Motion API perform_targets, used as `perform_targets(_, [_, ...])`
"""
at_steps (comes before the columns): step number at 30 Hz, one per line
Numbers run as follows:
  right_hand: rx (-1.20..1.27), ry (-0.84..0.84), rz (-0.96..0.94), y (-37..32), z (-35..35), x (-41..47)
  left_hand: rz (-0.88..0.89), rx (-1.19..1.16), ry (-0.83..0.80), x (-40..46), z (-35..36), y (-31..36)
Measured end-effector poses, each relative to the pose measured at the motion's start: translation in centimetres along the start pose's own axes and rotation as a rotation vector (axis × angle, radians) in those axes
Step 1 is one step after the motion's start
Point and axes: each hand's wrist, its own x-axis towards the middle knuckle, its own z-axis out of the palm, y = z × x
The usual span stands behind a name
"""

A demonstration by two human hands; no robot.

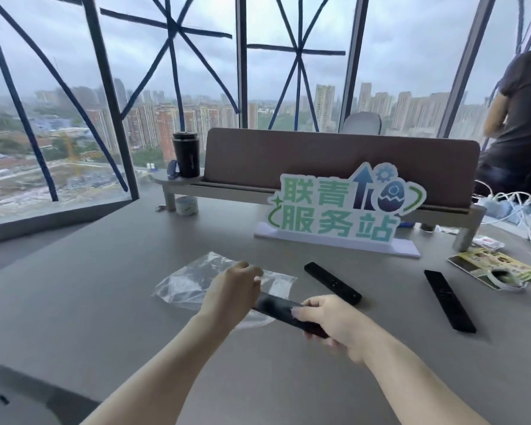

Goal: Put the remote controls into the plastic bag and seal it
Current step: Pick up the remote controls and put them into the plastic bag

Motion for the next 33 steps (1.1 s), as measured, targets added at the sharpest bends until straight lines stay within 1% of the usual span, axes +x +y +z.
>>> perform_targets(2, [0.12, -0.062, 0.029, -1.1, 0.8, 1.3, -0.029, -0.094, 0.009, 0.4, -0.1, 1.0])
perform_targets(4, [0.324, -0.131, 0.007, -1.9, 1.5, 2.1, -0.054, -0.149, 0.019, 0.8, 0.0, 1.4])
perform_targets(5, [0.385, -0.118, -0.01, -2.0, 1.5, 2.3, -0.068, -0.175, 0.033, 1.0, 0.0, 1.4])
perform_targets(6, [0.396, -0.055, -0.016, -1.8, 1.3, 2.4, -0.08, -0.202, 0.043, 1.2, 0.0, 1.3])
perform_targets(7, [0.368, 0.051, -0.021, -1.4, 1.0, 2.4, -0.087, -0.224, 0.052, 1.3, 0.0, 1.2])
perform_targets(10, [0.192, 0.44, -0.022, 1.2, -1.5, 3.5, -0.102, -0.232, 0.04, 1.4, 0.2, 1.0])
perform_targets(11, [0.081, 0.554, -0.024, 2.0, -2.6, 4.3, -0.099, -0.231, 0.036, 1.4, 0.4, 1.1])
perform_targets(12, [-0.081, 0.636, -0.012, 2.7, -3.8, 5.2, -0.095, -0.23, 0.034, 1.3, 0.7, 1.2])
perform_targets(14, [-0.421, 0.683, 0.085, 4.1, -5.4, 7.2, -0.087, -0.218, 0.026, 1.1, 1.3, 1.6])
perform_targets(15, [-0.534, 0.674, 0.132, 4.6, -5.8, 8.2, -0.092, -0.208, 0.019, 1.1, 1.6, 1.7])
perform_targets(17, [-0.644, 0.671, 0.176, 5.2, -6.0, 9.5, -0.107, -0.2, -0.001, 0.9, 2.2, 1.9])
perform_targets(19, [-0.659, 0.683, 0.157, 5.7, -6.1, 10.7, -0.111, -0.204, -0.009, 0.8, 2.6, 1.8])
perform_targets(21, [-0.625, 0.643, 0.156, 6.0, -6.4, 11.5, -0.114, -0.205, -0.001, 0.9, 2.9, 1.4])
perform_targets(23, [-0.519, 0.563, 0.129, 5.8, -6.8, 11.2, -0.123, -0.212, 0.004, 1.0, 3.2, 1.0])
perform_targets(24, [-0.396, 0.535, 0.075, 5.6, -7.1, 10.6, -0.127, -0.222, 0.004, 1.1, 3.3, 1.0])
perform_targets(27, [0.187, 0.421, -0.029, 5.0, -8.7, 6.2, -0.16, -0.303, 0.009, 1.6, 3.7, 1.7])
perform_targets(28, [0.31, 0.356, -0.035, 4.8, -9.3, 4.1, -0.183, -0.343, 0.012, 1.8, 3.7, 2.2])
perform_targets(29, [0.362, 0.281, -0.033, 4.7, -9.8, 2.1, -0.2, -0.384, 0.011, 2.1, 3.8, 2.7])
perform_targets(30, [0.364, 0.21, -0.016, 4.5, -10.1, 0.4, -0.206, -0.414, 0.002, 2.3, 3.8, 3.2])
perform_targets(33, [0.223, 0.067, 0.042, 4.2, -9.5, -2.1, -0.158, -0.451, -0.038, 2.8, 3.9, 4.9])
